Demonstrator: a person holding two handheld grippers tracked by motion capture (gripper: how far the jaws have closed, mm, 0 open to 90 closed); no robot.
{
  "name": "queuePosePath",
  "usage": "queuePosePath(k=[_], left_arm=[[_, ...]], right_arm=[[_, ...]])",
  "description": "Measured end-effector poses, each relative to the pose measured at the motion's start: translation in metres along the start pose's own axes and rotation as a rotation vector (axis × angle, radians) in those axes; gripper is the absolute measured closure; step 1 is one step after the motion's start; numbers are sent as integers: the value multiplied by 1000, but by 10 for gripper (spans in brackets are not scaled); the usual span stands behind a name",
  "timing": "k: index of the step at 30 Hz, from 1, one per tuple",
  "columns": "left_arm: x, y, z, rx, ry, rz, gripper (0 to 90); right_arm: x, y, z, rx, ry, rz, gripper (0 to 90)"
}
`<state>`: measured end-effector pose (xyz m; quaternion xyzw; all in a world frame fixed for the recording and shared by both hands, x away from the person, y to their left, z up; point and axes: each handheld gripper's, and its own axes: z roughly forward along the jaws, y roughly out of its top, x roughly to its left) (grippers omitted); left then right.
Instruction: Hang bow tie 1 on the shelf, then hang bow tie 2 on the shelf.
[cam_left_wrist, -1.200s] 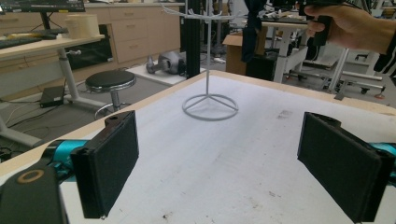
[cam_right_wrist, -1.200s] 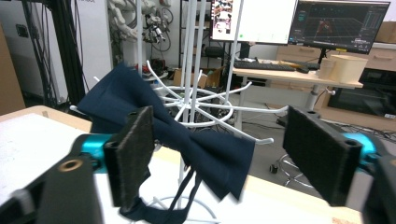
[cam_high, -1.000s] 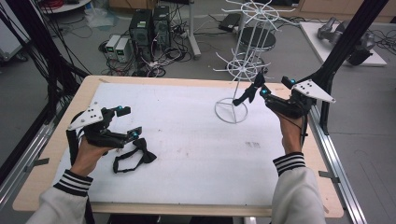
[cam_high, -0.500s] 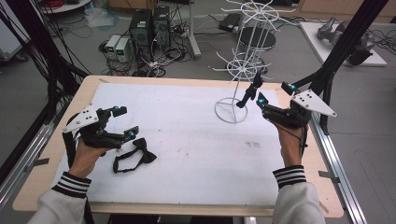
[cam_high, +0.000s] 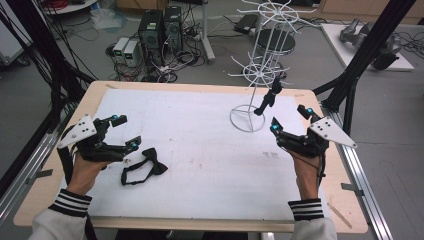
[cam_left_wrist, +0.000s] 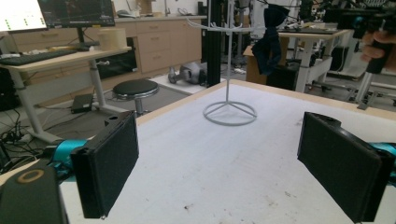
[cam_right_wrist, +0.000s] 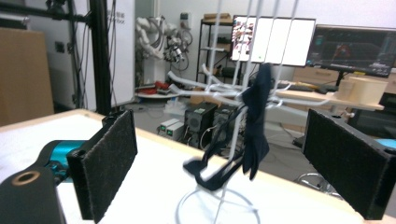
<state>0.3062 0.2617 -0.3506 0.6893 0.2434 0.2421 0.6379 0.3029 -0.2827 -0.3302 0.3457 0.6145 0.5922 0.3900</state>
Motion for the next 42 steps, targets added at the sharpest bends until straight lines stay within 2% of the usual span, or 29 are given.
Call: queuePosePath(k=[6, 17, 23, 25, 30, 42], left_arm=[[3, -5, -11, -22, 16, -3, 129], [7, -18, -23, -20, 33, -10, 129], [9, -20, -23, -15, 28, -12, 129], [10, -22, -22, -19, 28, -15, 130], [10, -27, -22, -20, 30, -25, 130], [11, -25, -25, -16, 35, -20, 130]], right_arm=[[14, -11, -4, 1, 14, -16, 97], [32, -26, -8, -4, 21, -32, 97], [36, -35, -7, 9, 29, -34, 98], [37, -35, -7, 16, 28, -58, 98], [38, -36, -8, 9, 37, -28, 98], [36, -36, -9, -2, 35, -24, 98]])
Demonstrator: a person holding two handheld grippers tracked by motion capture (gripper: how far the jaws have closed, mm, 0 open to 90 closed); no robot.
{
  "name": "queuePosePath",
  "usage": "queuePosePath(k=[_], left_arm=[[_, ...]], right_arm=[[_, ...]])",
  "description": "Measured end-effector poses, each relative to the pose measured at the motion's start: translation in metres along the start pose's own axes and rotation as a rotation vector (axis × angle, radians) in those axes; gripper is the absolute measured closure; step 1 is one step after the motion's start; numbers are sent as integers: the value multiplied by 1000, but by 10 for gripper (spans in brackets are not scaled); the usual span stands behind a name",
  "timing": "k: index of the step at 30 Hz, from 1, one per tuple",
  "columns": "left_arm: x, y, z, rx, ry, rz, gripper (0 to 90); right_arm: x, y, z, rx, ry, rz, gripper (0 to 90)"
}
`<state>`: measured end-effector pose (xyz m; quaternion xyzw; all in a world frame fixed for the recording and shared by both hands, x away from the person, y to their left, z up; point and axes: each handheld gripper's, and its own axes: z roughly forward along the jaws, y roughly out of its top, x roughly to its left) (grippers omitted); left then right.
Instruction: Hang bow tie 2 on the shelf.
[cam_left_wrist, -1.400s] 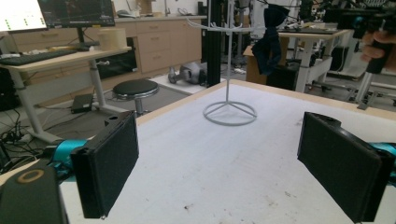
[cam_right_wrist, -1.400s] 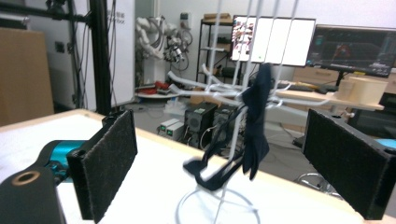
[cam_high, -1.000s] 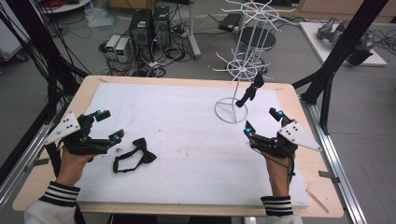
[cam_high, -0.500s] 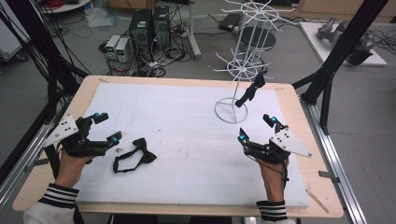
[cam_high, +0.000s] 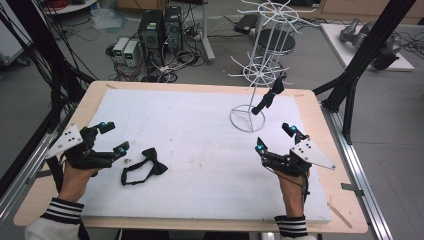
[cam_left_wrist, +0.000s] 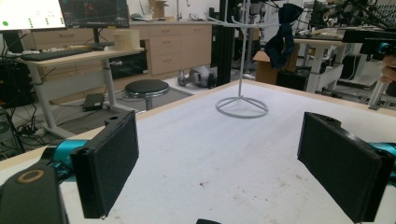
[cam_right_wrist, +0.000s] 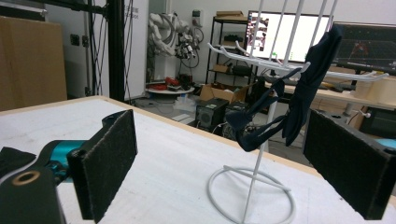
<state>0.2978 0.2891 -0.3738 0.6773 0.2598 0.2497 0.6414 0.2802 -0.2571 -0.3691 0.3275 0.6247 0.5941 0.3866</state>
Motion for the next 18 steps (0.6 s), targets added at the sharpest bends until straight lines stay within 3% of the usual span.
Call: queuePosePath(k=[10, 18], left_arm=[[-1, 5, 3, 22, -5, 12, 130], [-1, 13, 9, 41, -54, 33, 127]], right_arm=[[-1, 0, -2, -3, -1, 8, 98], [-1, 2, -4, -9, -5, 0, 98]])
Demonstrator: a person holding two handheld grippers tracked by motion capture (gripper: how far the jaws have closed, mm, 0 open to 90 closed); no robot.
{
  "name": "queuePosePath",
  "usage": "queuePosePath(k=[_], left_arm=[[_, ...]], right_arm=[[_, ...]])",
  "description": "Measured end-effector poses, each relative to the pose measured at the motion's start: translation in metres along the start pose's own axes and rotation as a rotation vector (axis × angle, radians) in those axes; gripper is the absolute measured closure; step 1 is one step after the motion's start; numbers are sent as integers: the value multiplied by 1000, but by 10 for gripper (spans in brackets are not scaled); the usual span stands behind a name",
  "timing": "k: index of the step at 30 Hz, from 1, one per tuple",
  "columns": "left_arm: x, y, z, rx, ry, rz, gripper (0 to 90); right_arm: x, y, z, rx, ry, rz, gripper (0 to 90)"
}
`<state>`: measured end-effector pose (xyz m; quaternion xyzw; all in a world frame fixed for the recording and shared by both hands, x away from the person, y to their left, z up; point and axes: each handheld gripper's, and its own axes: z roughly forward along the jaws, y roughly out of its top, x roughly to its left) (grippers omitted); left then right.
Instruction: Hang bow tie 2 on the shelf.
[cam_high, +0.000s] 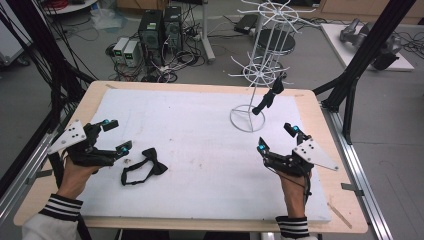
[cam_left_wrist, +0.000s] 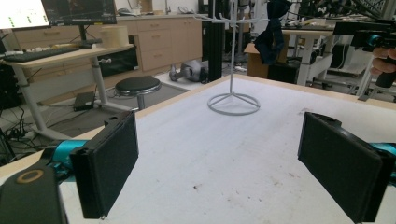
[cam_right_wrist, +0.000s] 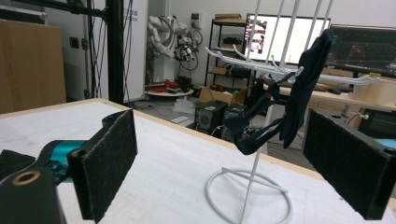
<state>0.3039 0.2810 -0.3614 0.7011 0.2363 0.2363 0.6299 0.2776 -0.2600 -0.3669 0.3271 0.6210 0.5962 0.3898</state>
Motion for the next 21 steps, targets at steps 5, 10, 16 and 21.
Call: queuePosePath(k=[5, 10, 16, 21], left_arm=[[4, 4, 8, 49, -38, 28, 127], [10, 8, 17, 120, -82, 46, 127], [13, 7, 26, 195, -110, 72, 127], [16, 4, 33, 259, -128, 93, 127]], right_arm=[[1, 0, 1, 10, 7, 0, 98], [1, 0, 0, 5, 4, 0, 98], [1, 1, -1, 6, 4, -1, 98], [0, 1, -2, 6, 5, -2, 98]])
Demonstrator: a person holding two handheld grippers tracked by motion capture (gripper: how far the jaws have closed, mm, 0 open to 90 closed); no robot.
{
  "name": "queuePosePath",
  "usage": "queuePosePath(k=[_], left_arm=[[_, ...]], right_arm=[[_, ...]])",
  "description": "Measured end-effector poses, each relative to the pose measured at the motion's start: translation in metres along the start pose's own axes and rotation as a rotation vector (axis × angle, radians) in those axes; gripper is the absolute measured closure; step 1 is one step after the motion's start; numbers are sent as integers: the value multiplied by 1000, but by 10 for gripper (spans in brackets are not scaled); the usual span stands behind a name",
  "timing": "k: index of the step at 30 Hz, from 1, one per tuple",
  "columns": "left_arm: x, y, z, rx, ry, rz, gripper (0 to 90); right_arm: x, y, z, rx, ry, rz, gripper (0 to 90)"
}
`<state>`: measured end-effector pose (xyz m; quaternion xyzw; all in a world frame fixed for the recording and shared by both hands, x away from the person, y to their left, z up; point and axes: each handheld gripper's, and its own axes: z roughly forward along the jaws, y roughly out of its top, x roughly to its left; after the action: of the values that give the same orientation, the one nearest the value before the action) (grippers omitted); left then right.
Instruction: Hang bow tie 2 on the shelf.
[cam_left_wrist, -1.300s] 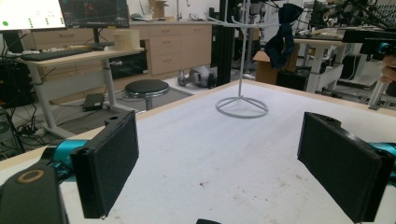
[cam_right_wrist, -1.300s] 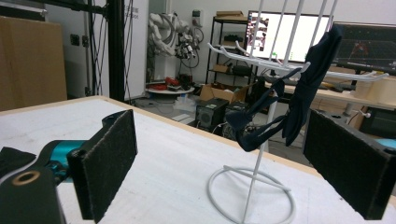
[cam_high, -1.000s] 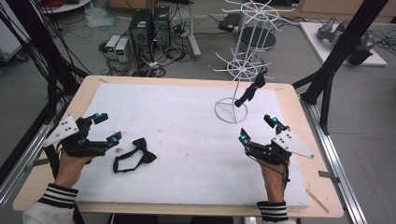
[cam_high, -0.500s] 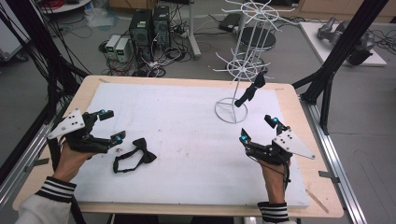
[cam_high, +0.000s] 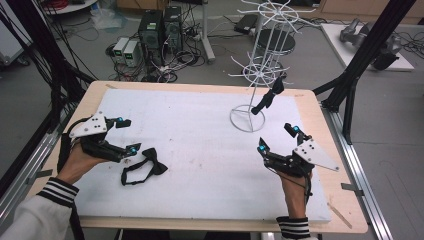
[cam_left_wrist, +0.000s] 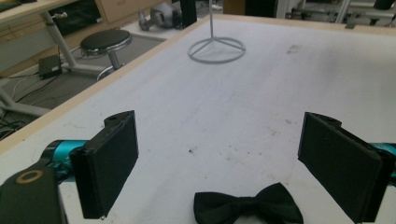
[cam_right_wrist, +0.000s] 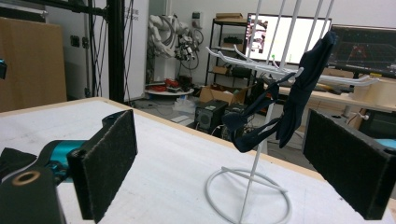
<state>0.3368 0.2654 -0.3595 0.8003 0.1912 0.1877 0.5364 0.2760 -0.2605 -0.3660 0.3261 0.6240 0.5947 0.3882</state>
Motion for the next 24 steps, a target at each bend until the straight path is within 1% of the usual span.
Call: queuePosePath(k=[2, 3, 4, 7, 8, 10, 14, 16, 19, 20, 21, 23, 24], left_arm=[[2, 0, 3, 31, -10, 8, 128], [3, 1, 5, 50, -12, 18, 128], [4, 1, 7, 67, -16, 28, 128], [7, 2, 11, 91, -23, 37, 131], [7, 2, 12, 99, -26, 34, 131], [10, 1, 14, 119, -23, 41, 136], [15, -1, 19, 172, -28, 54, 142], [17, -2, 21, 199, -38, 64, 145], [20, -4, 27, 221, -63, 56, 151], [21, -4, 29, 226, -68, 59, 151], [22, -5, 31, 241, -80, 65, 151], [24, -6, 35, 243, -96, 70, 153], [24, -7, 36, 254, -106, 69, 157]], right_arm=[[0, 0, 0, -1, 0, 1, 98], [0, 0, 1, -2, 2, -5, 98], [1, 0, 1, 5, 2, 1, 98], [1, 0, 1, 6, 3, 0, 98], [1, 0, 1, 5, 4, 0, 98], [0, 0, 1, 2, 0, 1, 98], [0, 0, 0, 2, 1, 0, 98], [-1, 0, 0, 1, 1, 1, 98], [0, 0, 1, 3, 2, 3, 98], [0, 0, 1, 4, 2, -1, 98], [1, 0, 1, 8, 3, -2, 98], [1, 0, 1, 7, 4, -3, 98], [1, 0, 1, 7, 3, -1, 98]])
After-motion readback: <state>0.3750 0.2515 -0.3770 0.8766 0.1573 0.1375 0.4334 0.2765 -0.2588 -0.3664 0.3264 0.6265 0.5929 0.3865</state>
